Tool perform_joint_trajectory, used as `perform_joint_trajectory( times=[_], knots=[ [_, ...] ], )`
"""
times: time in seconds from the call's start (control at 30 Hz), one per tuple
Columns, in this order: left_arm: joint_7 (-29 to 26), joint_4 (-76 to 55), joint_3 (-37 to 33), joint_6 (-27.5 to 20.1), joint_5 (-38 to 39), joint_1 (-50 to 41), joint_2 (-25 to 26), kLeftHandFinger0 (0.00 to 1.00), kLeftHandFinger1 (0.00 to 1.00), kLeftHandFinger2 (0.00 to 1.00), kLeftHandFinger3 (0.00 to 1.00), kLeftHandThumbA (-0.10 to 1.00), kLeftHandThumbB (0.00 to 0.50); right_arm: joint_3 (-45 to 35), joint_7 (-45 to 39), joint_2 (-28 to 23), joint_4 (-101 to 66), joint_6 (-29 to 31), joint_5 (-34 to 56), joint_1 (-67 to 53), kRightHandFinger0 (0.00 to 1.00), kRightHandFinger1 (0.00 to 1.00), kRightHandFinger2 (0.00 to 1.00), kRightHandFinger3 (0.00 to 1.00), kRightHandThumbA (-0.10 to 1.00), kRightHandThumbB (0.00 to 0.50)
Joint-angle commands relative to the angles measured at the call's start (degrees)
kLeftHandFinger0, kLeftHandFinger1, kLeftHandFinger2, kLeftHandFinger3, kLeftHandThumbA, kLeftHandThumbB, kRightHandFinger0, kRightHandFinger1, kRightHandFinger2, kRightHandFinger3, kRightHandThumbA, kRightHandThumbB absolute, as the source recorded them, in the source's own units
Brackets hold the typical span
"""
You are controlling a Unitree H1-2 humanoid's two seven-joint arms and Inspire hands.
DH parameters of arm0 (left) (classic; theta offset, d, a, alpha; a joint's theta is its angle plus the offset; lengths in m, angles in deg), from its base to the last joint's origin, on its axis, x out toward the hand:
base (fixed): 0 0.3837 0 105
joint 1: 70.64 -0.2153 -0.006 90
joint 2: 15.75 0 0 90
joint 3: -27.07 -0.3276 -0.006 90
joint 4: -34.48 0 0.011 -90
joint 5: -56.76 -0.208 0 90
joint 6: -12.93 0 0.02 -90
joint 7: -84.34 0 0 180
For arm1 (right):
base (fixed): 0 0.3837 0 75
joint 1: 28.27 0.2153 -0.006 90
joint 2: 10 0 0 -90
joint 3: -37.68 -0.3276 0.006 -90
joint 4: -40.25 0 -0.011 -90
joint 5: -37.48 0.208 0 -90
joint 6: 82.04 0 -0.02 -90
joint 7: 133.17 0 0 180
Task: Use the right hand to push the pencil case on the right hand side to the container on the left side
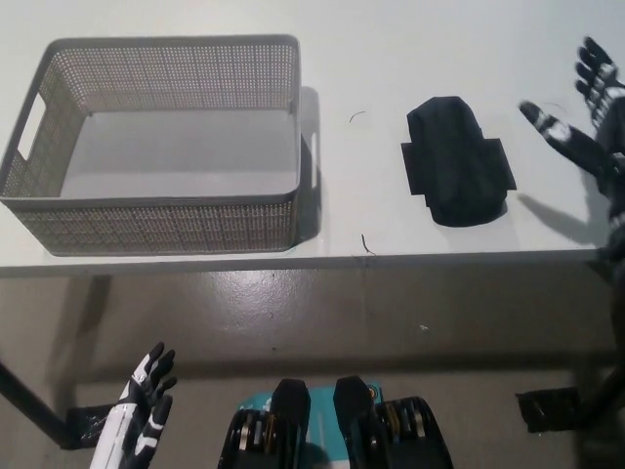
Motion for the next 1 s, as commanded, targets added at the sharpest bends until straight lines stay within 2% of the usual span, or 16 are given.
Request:
perform_joint_trajectory(
  times=[0.0,0.03,0.07,0.13,0.2,0.37,0.43,0.47,0.53,0.6,0.67,0.7,0.8,0.9,0.97],
  knots=[
    [0.4,-3.2,-0.5,-1.9,0.5,-0.3,-0.1,1.00,1.00,1.00,1.00,0.87,0.312,1.0,-0.3,-1.5,9.7,1.6,-1.2,8.5,1.00,1.00,1.00,1.00,1.00,0.311],
    [0.5,-3.3,-0.6,-1.8,0.7,-0.4,-0.1,1.00,1.00,1.00,1.00,0.87,0.312,1.0,-0.4,-1.5,11.2,2.0,-1.1,9.2,1.00,1.00,1.00,1.00,1.00,0.311],
    [0.5,-4.0,-0.7,-1.6,0.5,-0.5,-0.2,1.00,1.00,1.00,1.00,0.87,0.319,1.4,-0.5,-1.5,16.6,3.3,-1.3,12.1,1.00,1.00,1.00,1.00,1.00,0.339],
    [0.5,-4.7,-0.8,-1.3,0.4,-0.7,-0.3,1.00,1.00,1.00,1.00,0.87,0.324,1.8,-0.1,-1.4,21.5,4.5,-1.7,14.7,1.00,1.00,1.00,1.00,1.00,0.359],
    [0.6,-5.2,-1.0,-1.6,0.4,-0.7,-0.3,1.00,1.00,1.00,1.00,0.87,0.314,1.8,-0.2,-1.2,25.5,4.9,-1.5,16.7,1.00,1.00,1.00,1.00,1.00,0.366],
    [0.8,-6.3,-1.2,-1.2,0.8,-1.0,-0.4,1.00,1.00,1.00,1.00,0.86,0.305,3.4,-0.3,0.1,35.0,6.4,-2.2,20.8,1.00,1.00,1.00,1.00,1.00,0.330],
    [0.9,-6.6,-1.3,-1.5,0.9,-1.3,-0.4,1.00,1.00,1.00,1.00,0.86,0.302,4.0,-0.5,0.5,37.5,6.6,-2.5,21.2,1.00,1.00,1.00,1.00,1.00,0.347],
    [1.3,-6.9,-1.4,-1.2,1.8,-1.4,-0.3,1.00,1.00,1.00,1.00,0.85,0.297,4.6,-0.2,0.7,39.1,6.4,-2.9,21.4,1.00,1.00,1.00,1.00,1.00,0.318],
    [1.6,-7.1,-1.5,-1.7,2.6,-1.6,-0.1,1.00,1.00,1.00,1.00,0.85,0.294,4.7,0.3,1.3,41.5,6.6,-2.8,21.5,1.00,1.00,1.00,1.00,1.00,0.304],
    [1.8,-7.9,-1.4,-1.4,3.1,-1.8,0.0,1.00,1.00,1.00,1.00,0.84,0.300,5.3,1.0,1.7,42.6,6.6,-3.2,21.1,1.00,1.00,1.00,1.00,1.00,0.264],
    [1.7,-8.9,-1.2,-1.2,3.3,-2.2,0.0,1.00,1.00,1.00,1.00,0.85,0.306,5.6,1.3,2.0,44.3,7.8,-3.2,20.5,1.00,1.00,1.00,1.00,1.00,0.280],
    [1.8,-9.4,-1.1,-0.9,3.6,-2.4,0.0,0.99,1.00,1.00,1.00,0.84,0.301,5.4,1.3,2.3,44.9,7.8,-3.0,20.2,1.00,1.00,1.00,1.00,1.00,0.262],
    [2.1,-9.9,-1.0,-1.0,4.2,-2.3,0.3,0.98,1.00,1.00,1.00,0.84,0.283,5.6,1.9,2.7,46.1,6.1,-3.3,19.7,1.00,1.00,1.00,1.00,1.00,0.337],
    [2.0,-10.1,-1.0,-0.8,4.2,-2.2,0.0,0.98,1.00,1.00,1.00,0.84,0.285,5.3,2.5,3.3,47.0,4.6,-3.2,18.4,1.00,1.00,1.00,1.00,1.00,0.355],
    [2.2,-10.1,-1.2,-1.1,4.4,-2.2,0.0,0.99,1.00,1.00,1.00,0.84,0.273,5.0,3.0,3.9,47.3,4.0,-3.0,17.3,1.00,1.00,1.00,1.00,1.00,0.337]
  ],
)
